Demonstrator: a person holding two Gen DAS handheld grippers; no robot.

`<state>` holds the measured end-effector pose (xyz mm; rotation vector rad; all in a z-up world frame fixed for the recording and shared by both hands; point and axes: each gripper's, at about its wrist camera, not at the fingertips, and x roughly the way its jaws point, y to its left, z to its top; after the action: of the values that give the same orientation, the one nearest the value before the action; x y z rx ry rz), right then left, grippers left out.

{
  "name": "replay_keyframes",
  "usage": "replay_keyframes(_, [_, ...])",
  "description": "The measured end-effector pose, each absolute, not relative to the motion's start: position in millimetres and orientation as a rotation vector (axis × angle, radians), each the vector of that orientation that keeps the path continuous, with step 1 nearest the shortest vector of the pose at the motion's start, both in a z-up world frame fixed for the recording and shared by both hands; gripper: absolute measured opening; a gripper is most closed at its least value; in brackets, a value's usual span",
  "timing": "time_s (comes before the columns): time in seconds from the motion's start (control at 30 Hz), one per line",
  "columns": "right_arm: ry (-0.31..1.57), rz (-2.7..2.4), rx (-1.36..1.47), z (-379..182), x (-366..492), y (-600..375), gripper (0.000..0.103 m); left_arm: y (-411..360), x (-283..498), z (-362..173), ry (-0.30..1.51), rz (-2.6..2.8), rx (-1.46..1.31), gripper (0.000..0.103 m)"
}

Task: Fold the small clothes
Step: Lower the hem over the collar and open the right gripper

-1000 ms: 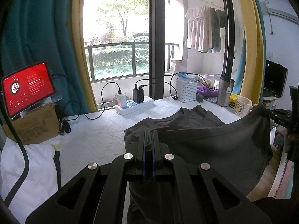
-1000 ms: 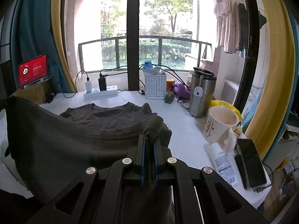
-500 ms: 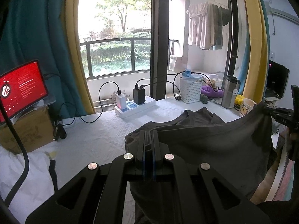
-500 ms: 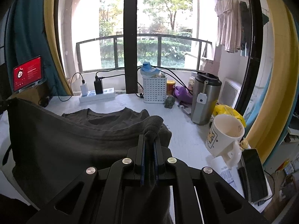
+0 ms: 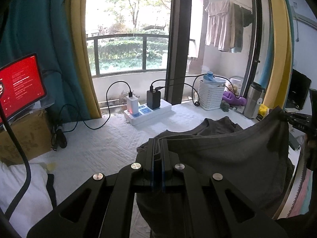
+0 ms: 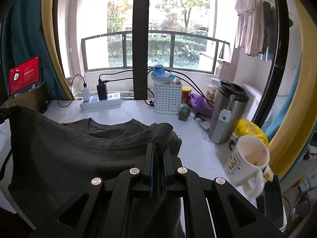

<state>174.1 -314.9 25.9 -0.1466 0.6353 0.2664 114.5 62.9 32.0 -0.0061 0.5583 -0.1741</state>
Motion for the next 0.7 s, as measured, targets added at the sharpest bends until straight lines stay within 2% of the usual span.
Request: replay_keyframes(0.7, [0.688,0.317,-0.139,0,283,-284,0.008,88,189,14,0.622,-0.114,0.005,0.003])
